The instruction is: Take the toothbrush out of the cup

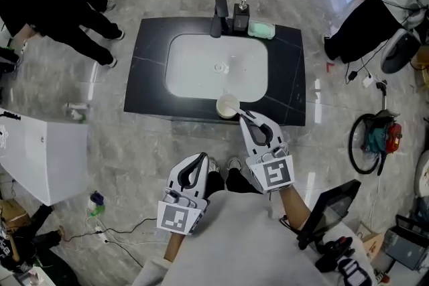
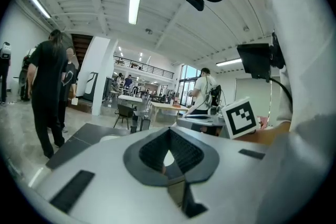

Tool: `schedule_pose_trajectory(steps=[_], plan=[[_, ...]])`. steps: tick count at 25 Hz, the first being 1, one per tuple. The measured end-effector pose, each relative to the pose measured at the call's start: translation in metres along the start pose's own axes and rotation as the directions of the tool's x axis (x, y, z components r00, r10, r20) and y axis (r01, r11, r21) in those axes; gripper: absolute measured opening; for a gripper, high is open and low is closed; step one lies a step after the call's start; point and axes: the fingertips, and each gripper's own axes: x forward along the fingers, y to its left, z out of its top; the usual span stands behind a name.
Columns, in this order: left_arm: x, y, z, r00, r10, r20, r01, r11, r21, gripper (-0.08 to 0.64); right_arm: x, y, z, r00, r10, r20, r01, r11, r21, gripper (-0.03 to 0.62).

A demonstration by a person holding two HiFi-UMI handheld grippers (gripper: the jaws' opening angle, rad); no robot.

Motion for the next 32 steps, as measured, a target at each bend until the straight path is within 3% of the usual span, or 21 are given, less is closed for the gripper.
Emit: schedule_pose_trajectory(steps=[3,7,11,13,16,23,28,32], plan=[[-0.007,-0.003,0.006,1.000,-0.015,0.015,0.014,0.999,0.047,0.003,-0.006,0.003,0.009,1.000,-0.003,0.001,0.003,1.000,-0.009,0.048],[-0.011,-0.008,0.017,0.998,-0.019,0.052,0.018,0.999,0.031,0.003,-0.017,0.008,0.005,0.998,-0.014,-0.060,0.015,1.000,0.004,0.048],[-0.013,-0.009,0.019,0.997,-0.037,0.065,0.032,0.997,0.076,0.003,-0.028,0.014,0.002,0.996,-0.017,-0.086,0.019,1.000,0.015,0.048],[-0.015,-0.012,0.022,0.997,-0.045,0.065,0.038,0.994,0.102,0.005,-0.033,0.019,0.006,0.997,-0.013,-0.071,0.014,1.000,0.017,0.048],[-0.018,-0.017,0.025,0.997,-0.039,0.074,0.033,0.996,0.083,0.004,-0.041,0.024,0.021,1.000,0.001,0.016,0.000,1.000,-0.025,0.048],[-0.026,-0.021,0.022,0.997,-0.035,0.067,0.025,0.990,0.142,0.003,-0.068,0.037,0.031,0.999,0.013,0.049,-0.011,0.999,-0.037,0.048],[-0.028,-0.031,0.025,0.993,-0.049,0.108,0.041,0.996,0.079,0.005,-0.084,0.047,0.032,0.999,0.011,0.049,-0.009,0.999,-0.034,0.046],[-0.027,-0.036,0.023,0.992,-0.065,0.105,0.057,0.995,0.080,0.003,-0.095,0.052,0.031,0.999,-0.003,0.048,0.003,1.000,0.000,0.046]])
